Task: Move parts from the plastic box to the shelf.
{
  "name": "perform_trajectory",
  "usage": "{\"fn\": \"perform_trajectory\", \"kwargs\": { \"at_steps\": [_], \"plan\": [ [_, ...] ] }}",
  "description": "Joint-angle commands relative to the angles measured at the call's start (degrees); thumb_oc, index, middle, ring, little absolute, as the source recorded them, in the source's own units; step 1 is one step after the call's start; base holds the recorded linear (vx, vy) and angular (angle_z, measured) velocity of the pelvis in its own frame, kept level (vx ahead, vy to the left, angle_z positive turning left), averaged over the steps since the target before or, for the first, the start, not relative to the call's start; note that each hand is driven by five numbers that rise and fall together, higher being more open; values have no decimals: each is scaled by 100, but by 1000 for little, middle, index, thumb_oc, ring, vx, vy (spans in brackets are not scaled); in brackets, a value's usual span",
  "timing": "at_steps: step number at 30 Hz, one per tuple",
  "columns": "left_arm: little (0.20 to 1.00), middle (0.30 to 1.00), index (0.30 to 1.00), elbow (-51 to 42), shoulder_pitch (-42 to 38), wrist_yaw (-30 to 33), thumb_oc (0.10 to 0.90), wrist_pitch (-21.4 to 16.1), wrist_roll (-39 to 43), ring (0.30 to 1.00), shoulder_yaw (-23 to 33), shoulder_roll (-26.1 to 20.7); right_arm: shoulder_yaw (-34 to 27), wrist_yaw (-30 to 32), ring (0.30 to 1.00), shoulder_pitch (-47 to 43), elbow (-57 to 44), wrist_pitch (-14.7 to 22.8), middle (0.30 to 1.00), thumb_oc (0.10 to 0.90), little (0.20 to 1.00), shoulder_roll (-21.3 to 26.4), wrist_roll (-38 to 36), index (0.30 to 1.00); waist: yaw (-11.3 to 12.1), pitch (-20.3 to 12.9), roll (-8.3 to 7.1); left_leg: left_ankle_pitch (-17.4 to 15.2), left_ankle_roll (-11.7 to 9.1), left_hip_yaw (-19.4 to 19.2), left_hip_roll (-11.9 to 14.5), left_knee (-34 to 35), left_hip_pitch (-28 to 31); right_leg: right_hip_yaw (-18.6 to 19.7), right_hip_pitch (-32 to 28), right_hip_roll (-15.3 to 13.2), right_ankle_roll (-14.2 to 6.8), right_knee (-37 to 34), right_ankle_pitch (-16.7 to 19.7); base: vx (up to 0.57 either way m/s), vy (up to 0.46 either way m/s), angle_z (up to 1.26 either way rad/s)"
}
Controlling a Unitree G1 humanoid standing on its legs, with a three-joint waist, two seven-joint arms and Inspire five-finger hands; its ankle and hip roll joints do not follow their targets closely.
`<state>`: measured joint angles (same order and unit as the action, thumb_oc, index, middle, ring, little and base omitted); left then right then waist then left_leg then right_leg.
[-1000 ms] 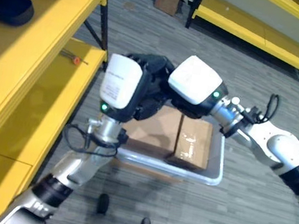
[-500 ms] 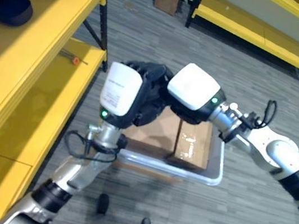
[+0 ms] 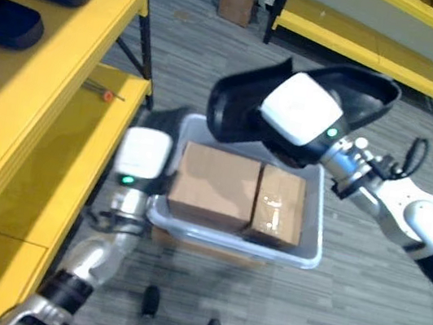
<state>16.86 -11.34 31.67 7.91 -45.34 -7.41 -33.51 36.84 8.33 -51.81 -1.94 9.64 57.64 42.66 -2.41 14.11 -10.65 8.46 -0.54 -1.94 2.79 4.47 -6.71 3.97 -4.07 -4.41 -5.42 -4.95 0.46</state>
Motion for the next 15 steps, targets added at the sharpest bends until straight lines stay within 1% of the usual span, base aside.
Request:
{"fn": "perform_trajectory", "kwargs": {
  "at_steps": [1,15],
  "plan": [
    [1000,1000,1000,-132,118,376,900,-185,-196,1000,-308,-491,-402,532,300,46,270,-245,300,400,300,-63,-97,300,108,-1479,-121,-711,-142,63,377,44,420,49,600,98,7,439,-165,11,4,11],
    [1000,1000,1000,-115,175,358,900,-145,-243,1000,-270,-480,-436,485,300,94,229,-244,300,400,300,-44,-30,300,119,-1484,-110,-733,-132,87,365,43,451,41,559,86,6,441,-192,5,1,3]
  ]
}}
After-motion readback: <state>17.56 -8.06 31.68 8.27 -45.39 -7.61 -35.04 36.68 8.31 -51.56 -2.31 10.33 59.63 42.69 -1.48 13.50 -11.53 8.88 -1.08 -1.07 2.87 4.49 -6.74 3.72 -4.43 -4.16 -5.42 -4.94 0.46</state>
